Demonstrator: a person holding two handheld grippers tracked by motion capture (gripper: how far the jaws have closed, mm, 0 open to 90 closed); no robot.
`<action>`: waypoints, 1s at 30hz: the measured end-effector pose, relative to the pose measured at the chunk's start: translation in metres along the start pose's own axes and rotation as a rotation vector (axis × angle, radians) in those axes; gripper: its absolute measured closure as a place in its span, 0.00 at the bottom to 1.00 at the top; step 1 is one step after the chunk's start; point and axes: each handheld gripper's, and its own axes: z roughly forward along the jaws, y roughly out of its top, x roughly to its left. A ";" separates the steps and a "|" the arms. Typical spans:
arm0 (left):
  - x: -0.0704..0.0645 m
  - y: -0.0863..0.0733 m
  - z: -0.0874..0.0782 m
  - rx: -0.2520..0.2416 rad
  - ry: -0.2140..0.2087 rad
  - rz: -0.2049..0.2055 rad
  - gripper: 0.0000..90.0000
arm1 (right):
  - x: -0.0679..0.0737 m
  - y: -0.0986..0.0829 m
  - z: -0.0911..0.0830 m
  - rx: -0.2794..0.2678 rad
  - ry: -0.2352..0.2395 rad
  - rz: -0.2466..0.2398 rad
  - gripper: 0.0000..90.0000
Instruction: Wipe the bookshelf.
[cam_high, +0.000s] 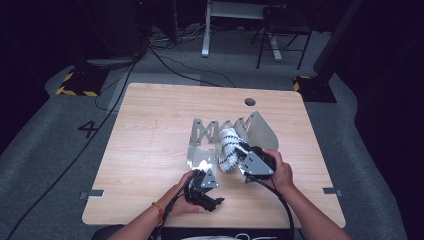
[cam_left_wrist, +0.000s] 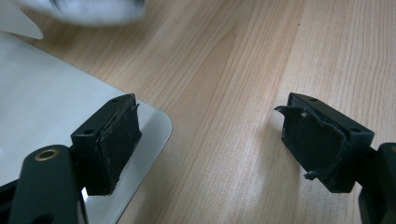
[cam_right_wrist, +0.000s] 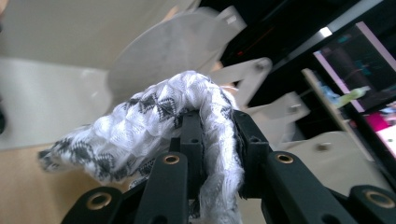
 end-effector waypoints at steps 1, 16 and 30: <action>0.000 0.000 0.000 0.000 0.000 0.000 0.21 | -0.004 0.001 -0.004 -0.016 -0.019 0.011 0.86; 0.000 0.000 0.000 0.003 0.001 -0.001 0.21 | -0.026 0.005 -0.025 -0.083 -0.079 0.062 0.85; 0.000 0.000 0.000 0.005 0.002 -0.001 0.21 | 0.008 -0.008 0.014 0.078 0.074 -0.035 0.85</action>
